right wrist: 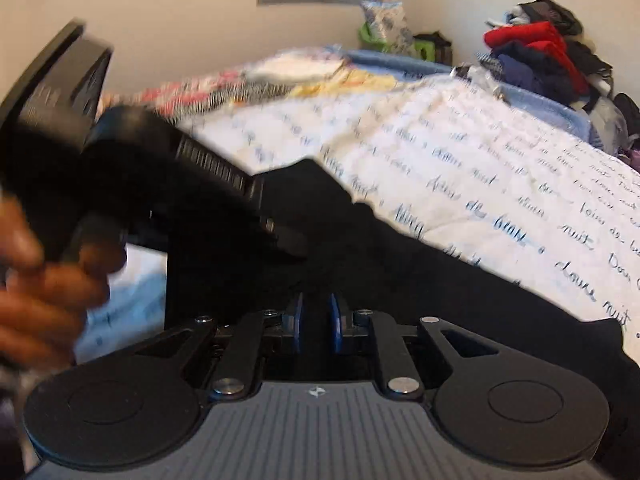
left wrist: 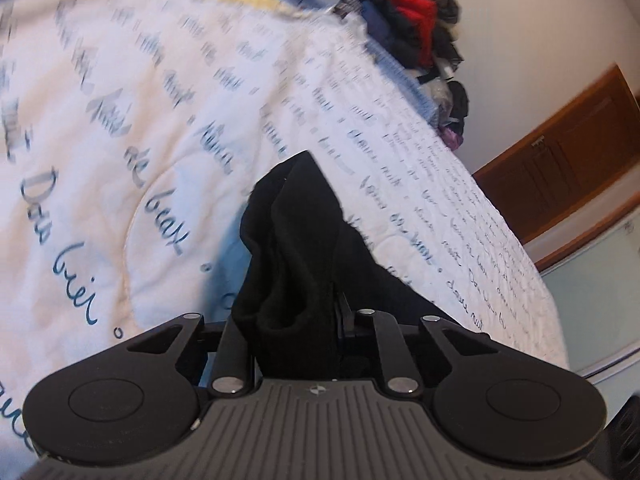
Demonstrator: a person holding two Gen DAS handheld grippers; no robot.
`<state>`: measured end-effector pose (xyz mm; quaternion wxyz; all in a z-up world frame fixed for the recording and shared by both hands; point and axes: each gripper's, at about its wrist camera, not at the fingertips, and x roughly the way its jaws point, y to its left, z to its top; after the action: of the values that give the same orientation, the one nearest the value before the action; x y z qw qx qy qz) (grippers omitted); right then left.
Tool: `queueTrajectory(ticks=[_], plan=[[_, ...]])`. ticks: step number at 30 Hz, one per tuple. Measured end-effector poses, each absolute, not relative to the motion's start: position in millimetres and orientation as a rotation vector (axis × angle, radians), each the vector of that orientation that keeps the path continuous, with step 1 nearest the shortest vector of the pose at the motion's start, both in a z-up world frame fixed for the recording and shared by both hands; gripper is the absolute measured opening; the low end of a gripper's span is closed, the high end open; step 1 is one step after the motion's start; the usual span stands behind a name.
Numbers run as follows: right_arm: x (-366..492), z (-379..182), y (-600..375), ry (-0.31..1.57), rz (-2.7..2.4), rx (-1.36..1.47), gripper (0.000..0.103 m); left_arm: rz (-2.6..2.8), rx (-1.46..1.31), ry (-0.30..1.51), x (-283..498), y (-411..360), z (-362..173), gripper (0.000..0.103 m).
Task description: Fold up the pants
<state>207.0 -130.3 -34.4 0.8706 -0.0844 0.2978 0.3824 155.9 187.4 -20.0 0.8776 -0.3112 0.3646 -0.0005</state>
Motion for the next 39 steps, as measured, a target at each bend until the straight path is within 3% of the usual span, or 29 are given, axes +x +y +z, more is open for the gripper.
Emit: queueTrajectory(ticks=[22,39], plan=[[147,37,-281,0.378,0.699,0.209,0.015,-0.242,-0.334,0.446,79,-5,92,0.022],[138,11,-384,0.350,0.431,0.322,0.015,-0.453,-0.144,0.475,88,-147,56,0.023]])
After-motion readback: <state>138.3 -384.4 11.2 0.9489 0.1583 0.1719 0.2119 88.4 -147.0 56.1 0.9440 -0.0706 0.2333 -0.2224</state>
